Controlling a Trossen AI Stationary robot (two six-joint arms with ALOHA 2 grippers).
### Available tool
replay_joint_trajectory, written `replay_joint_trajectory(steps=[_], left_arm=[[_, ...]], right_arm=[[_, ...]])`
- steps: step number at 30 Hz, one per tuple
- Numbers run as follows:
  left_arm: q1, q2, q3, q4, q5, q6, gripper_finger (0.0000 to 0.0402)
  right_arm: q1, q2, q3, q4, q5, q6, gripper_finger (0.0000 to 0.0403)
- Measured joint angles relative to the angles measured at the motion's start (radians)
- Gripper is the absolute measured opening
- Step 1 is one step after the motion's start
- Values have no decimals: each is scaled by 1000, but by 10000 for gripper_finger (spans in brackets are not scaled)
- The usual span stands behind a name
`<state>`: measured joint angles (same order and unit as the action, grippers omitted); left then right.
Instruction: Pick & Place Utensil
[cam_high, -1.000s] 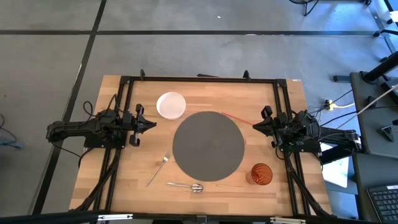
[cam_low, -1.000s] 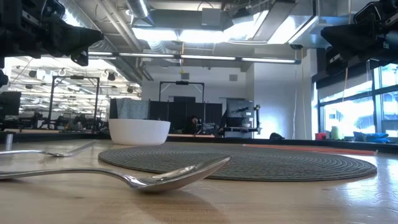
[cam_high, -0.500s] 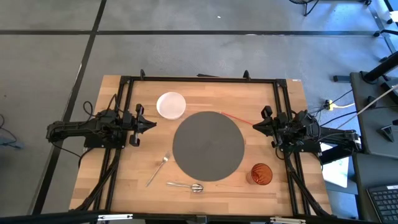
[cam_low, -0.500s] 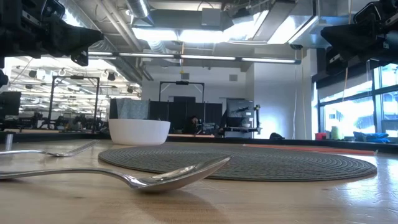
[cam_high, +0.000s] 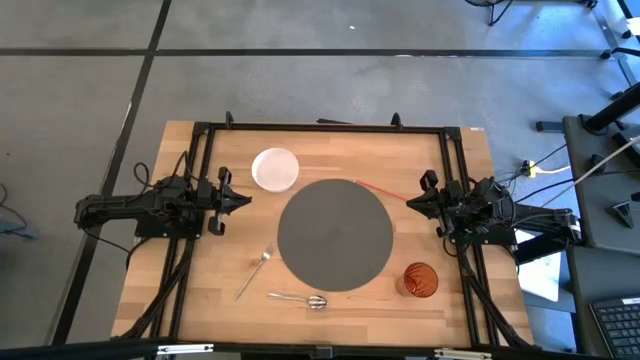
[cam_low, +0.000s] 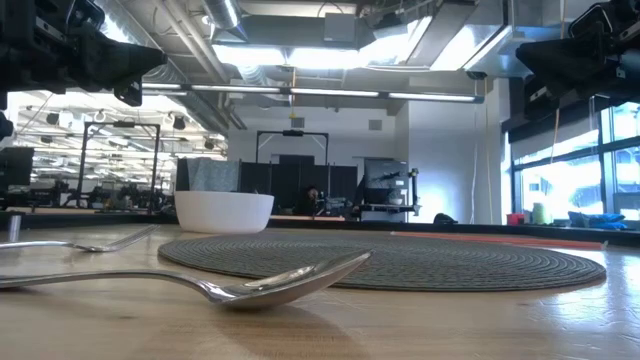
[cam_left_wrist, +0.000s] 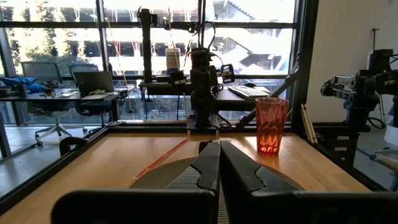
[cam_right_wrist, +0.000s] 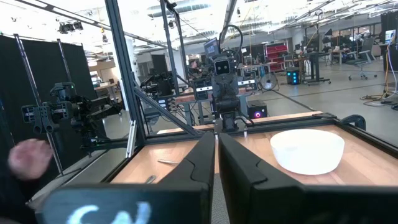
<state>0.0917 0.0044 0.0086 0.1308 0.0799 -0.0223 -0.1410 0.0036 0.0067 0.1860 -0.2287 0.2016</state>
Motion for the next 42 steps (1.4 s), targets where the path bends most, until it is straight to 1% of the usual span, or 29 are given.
replay_joint_trajectory(steps=[19, 23, 27, 29, 32, 34, 38, 42], left_arm=[[0, 0, 0, 0, 0, 0, 4], [0, 0, 0, 31, -12, 54, 4], [0, 0, 0, 39, -10, 84, 4], [0, 0, 0, 41, -10, 61, 4], [0, 0, 0, 99, -14, 27, 4], [0, 0, 0, 106, -1, 9, 4], [0, 0, 0, 113, 33, -16, 4], [0, 0, 0, 82, 62, -90, 4]], right_arm=[[0, 0, 0, 0, 0, 0, 23], [0, 0, 0, 4, 1, -8, 23], [0, 0, 0, 12, 1, -58, 23], [0, 0, 0, 11, 0, -80, 23], [0, 0, 0, 11, 1, -81, 23], [0, 0, 0, 11, 1, -81, 23], [0, 0, 0, 11, 0, -46, 23], [0, 0, 0, 11, 0, 9, 23]])
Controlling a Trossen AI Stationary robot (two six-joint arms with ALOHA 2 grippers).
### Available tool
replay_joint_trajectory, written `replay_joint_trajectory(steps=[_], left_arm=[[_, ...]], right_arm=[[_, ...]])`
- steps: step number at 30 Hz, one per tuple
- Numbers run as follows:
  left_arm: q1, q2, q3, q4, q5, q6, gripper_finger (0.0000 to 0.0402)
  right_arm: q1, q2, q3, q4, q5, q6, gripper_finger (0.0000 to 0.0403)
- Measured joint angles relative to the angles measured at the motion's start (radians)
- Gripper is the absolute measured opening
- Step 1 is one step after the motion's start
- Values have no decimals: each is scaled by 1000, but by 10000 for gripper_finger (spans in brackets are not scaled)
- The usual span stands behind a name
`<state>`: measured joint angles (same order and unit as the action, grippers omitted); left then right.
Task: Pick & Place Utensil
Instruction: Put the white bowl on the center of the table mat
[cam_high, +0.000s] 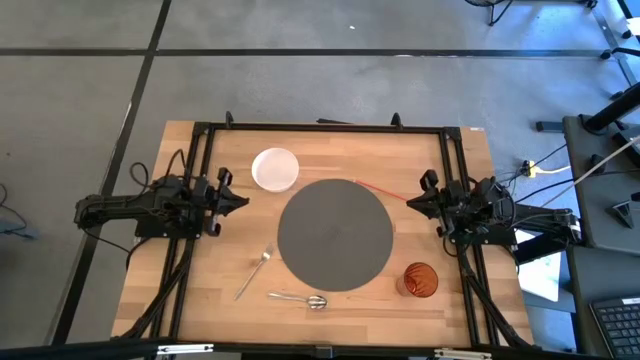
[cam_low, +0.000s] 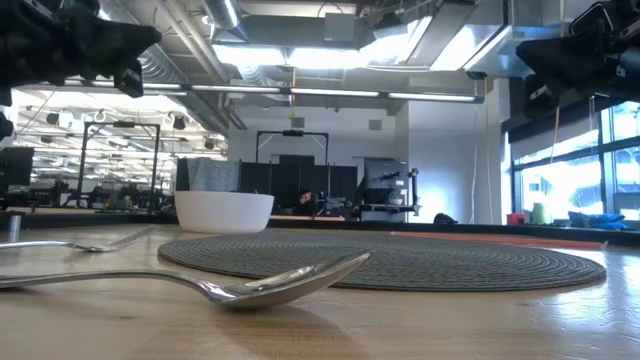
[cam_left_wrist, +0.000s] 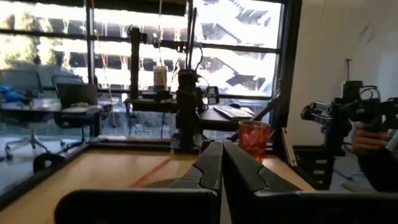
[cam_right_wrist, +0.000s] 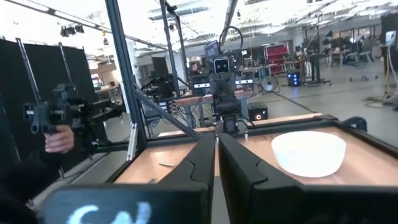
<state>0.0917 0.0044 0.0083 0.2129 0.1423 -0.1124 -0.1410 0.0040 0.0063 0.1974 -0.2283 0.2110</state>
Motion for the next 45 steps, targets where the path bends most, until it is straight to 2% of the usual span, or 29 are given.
replay_joint_trajectory(steps=[3, 9, 12, 17, 21, 24, 26, 29, 33, 35, 41, 45], left_arm=[[0, 0, 0, -17, -35, -16, 4], [1, 12, 0, -65, -262, -43, 4], [1, 35, 0, -91, -317, -51, 3], [1, 90, 0, -123, -328, -19, 2], [1, 125, 0, -120, -317, 21, 2], [1, 146, 0, -120, -297, 28, 2], [1, 152, 0, -120, -303, 28, 3], [1, 153, 0, -120, -305, 29, 3], [1, 153, 0, -120, -305, 24, 3], [1, 153, 0, -120, -305, 24, 3], [1, 153, 0, -141, -309, 11, 3], [1, 153, 0, -170, -343, -1, 3]], right_arm=[[0, 0, 0, 0, 6, 4, 23], [0, 1, 0, -58, 156, -132, 23], [0, 1, 0, 22, 181, -146, 20], [0, 2, 1, 167, 183, -163, 5], [0, 8, 1, 137, 187, -206, 6], [0, 11, 1, 137, 255, -268, 3], [0, 11, 1, 138, 327, -259, 4], [0, 11, 1, 141, 365, -250, 14], [0, 11, 1, 191, 367, -297, 21], [0, 11, 8, 188, 366, -269, 14], [0, 20, 10, 77, 201, -214, 9], [0, 20, 10, 27, 174, -215, 15]])
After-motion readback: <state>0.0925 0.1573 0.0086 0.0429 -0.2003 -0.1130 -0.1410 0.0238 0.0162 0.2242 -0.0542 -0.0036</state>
